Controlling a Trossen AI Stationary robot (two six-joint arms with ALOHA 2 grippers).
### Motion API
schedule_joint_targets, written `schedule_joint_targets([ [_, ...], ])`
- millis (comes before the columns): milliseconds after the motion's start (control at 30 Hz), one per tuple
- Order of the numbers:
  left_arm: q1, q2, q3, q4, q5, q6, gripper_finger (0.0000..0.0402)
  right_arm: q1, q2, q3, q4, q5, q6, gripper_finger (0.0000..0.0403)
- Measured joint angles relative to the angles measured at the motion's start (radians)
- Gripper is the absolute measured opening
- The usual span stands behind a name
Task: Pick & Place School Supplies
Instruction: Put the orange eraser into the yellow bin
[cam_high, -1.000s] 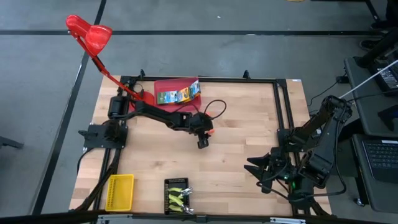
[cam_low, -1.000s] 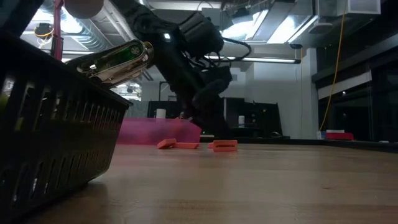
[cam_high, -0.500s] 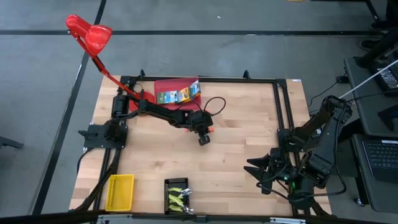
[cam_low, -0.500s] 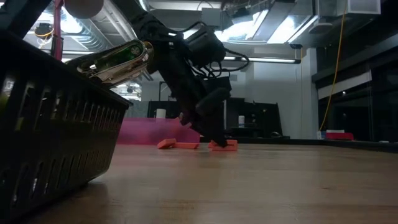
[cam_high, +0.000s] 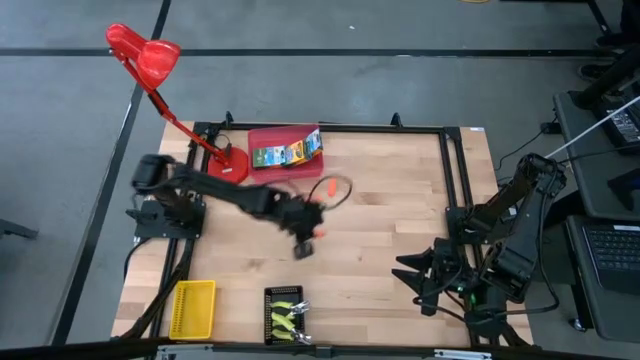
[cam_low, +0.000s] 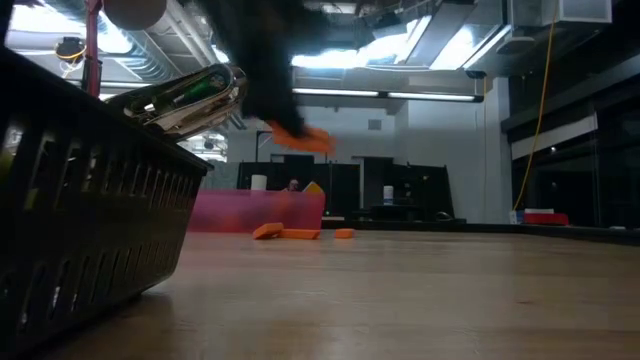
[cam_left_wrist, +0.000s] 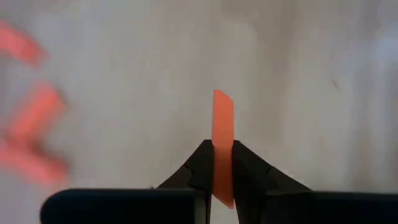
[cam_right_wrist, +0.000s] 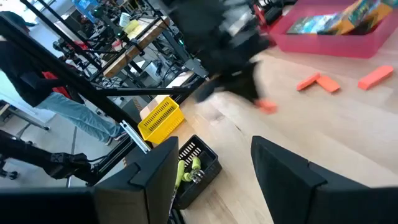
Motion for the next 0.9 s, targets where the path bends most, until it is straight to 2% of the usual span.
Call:
schedule_joint_targets([
  [200, -0.249, -0.147, 0.0, -0.26, -0.01, -0.234, 0.0028, 0.019, 0.0, 0.0, 0.033, 0.045, -0.066, 0.0208],
  [433, -0.514, -0.23, 0.0, -0.54, -0.028, -0.598, 0.0028, 0.021, 0.0, 0.0, 0.053, 0.038, -0.105, 0.0208],
  [700, -0.759, -0.252, -0.001, -0.602, 0.018, -0.912, 0.0028, 0.021, 0.0, 0.0, 0.063, 0.038, -0.119, 0.0208],
  [900, -0.889, -0.252, -0.019, -0.596, 0.019, -1.111, 0.0028, 0.021, 0.0, 0.0, 0.063, 0.037, -0.123, 0.0208],
])
